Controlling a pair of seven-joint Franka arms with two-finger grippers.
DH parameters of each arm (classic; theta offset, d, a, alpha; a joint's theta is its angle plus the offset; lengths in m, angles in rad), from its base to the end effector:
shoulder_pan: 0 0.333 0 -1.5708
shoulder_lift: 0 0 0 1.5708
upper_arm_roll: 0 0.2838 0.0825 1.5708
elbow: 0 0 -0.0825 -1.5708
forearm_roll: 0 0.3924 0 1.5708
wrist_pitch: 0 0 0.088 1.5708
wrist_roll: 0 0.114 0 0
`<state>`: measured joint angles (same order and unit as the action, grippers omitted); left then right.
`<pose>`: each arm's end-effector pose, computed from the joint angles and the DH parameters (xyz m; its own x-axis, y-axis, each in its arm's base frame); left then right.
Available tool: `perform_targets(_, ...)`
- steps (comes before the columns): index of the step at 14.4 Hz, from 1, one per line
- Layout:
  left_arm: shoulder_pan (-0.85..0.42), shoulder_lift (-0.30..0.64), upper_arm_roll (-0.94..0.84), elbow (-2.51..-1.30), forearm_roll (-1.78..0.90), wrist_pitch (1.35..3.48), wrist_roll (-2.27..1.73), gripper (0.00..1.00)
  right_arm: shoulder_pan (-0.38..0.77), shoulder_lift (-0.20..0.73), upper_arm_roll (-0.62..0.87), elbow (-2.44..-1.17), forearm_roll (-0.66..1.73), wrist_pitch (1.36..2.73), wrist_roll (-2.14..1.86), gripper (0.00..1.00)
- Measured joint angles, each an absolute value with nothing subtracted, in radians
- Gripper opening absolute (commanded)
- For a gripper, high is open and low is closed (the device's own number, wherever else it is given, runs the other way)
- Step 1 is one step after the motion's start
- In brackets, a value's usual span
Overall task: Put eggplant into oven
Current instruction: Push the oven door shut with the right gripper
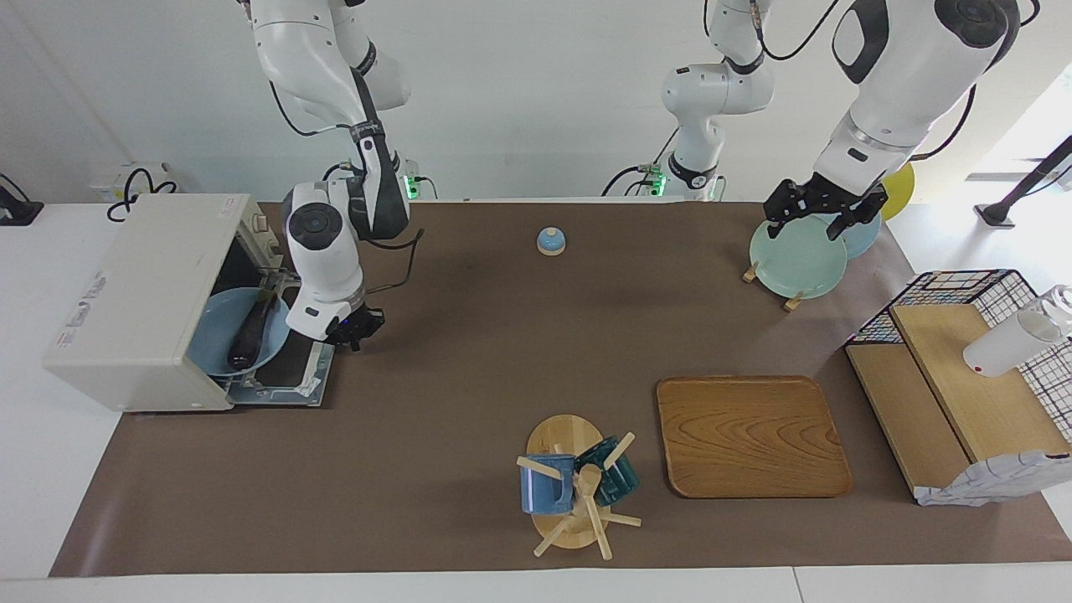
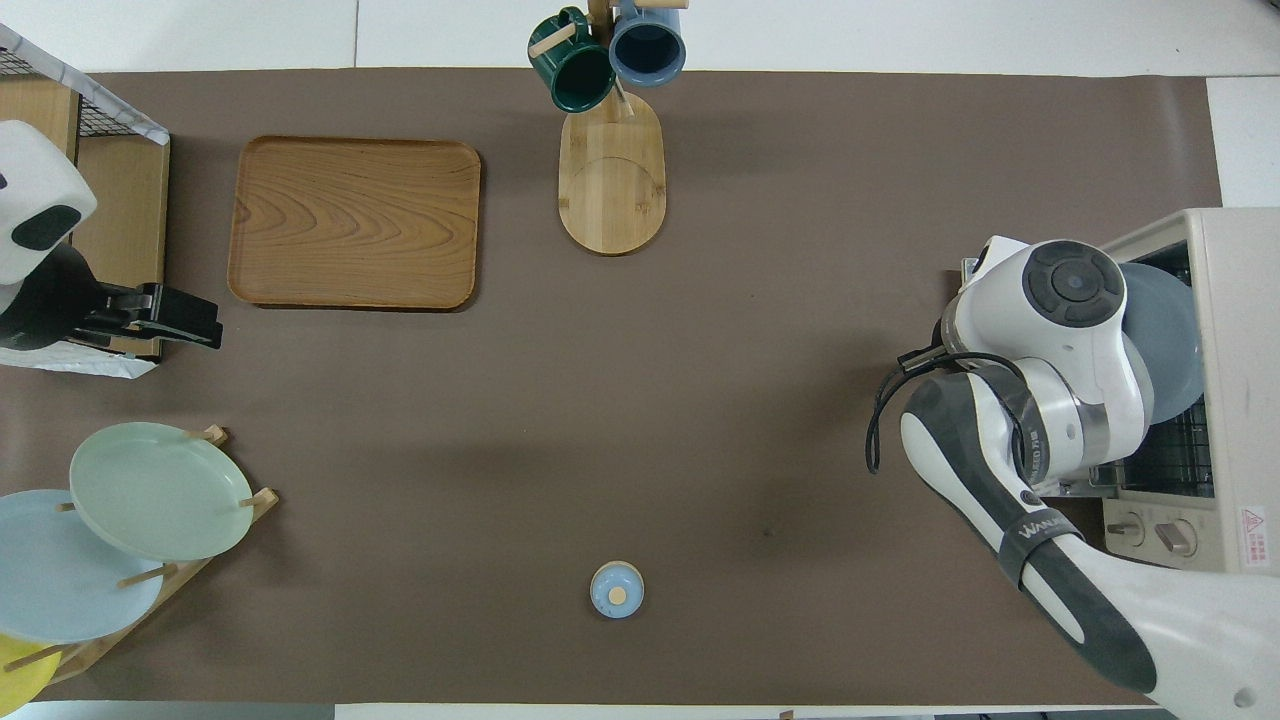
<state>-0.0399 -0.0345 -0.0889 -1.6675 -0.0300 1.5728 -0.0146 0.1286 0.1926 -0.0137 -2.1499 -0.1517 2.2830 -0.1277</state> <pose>0.5454 -0.0747 0.5583 0.9917 -0.1134 -0.0607 -0.1120 -0.9934 0.0260 0.5522 0.0593 0.2625 0.9394 0.3338 -0.0787 0.3406 -0.9347 0.1017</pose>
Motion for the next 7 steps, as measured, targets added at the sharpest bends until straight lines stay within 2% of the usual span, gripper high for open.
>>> perform_targets(7, -0.04, -0.034, -0.089, -1.668, -0.03, 1.573, -0.015, 1.0, 0.123, 0.191, -0.017, -2.174, -0.171, 2.283, -0.128, 0.0)
